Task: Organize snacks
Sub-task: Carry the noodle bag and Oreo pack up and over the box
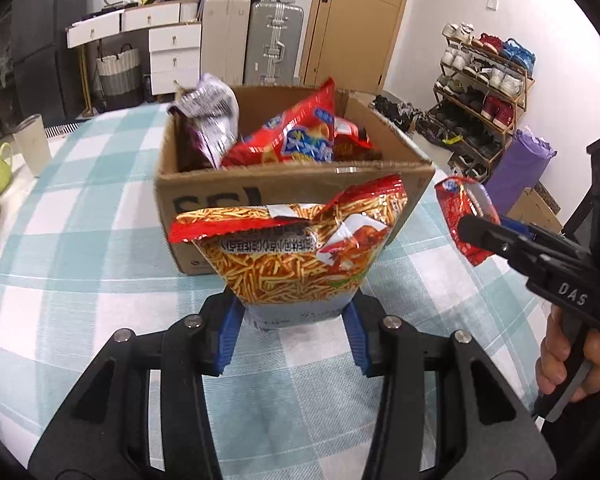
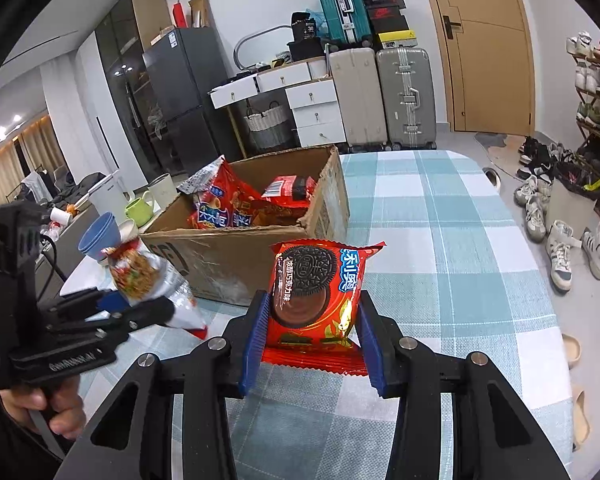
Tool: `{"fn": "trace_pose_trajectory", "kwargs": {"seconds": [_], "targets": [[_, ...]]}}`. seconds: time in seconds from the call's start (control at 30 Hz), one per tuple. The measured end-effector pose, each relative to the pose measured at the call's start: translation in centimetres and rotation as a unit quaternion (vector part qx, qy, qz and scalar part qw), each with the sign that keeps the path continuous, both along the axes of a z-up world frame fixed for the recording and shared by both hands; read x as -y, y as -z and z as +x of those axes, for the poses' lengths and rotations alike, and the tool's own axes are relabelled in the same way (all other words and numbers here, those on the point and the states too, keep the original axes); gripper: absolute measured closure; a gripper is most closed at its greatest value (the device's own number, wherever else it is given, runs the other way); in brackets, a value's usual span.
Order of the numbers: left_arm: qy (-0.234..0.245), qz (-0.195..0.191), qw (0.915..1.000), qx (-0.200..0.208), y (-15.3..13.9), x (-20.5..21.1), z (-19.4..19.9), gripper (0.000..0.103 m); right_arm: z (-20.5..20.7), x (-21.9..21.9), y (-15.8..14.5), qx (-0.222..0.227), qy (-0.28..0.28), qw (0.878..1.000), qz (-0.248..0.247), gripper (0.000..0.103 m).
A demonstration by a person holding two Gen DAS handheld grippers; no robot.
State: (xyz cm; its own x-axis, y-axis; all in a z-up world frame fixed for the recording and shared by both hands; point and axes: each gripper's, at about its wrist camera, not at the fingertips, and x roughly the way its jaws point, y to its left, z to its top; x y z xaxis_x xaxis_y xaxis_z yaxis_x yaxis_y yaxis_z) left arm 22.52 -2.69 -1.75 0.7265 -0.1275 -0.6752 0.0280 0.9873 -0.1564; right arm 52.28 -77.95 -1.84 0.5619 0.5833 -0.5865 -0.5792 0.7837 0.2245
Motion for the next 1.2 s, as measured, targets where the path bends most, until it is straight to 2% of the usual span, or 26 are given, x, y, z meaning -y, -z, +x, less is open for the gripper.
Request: {"fn": "trace_pose_trajectory", "kwargs": {"seconds": [0.6, 0.9, 1.2], "targets": [[-0.009, -0.013, 0.9979, 0.062, -8.8, -5.1, -5.1, 0.061, -2.2, -1.3, -1.7, 0.035, -0.034, 0.999, 0.014, 0.06], [-0.012, -0.014, 0.997, 0.075, -11.7, -6.7, -4.1, 0.061, -1.5, -2.0, -2.6, 0.043, -0.033, 0.998, 0.019, 0.06], [-0.015, -0.01, 0.9969, 0.077, -12.6, -7.1, -2.5, 0.061, 0.0, -4.1, -4.3, 0.057, -0.041, 0.998, 0.009, 0.06]]}}
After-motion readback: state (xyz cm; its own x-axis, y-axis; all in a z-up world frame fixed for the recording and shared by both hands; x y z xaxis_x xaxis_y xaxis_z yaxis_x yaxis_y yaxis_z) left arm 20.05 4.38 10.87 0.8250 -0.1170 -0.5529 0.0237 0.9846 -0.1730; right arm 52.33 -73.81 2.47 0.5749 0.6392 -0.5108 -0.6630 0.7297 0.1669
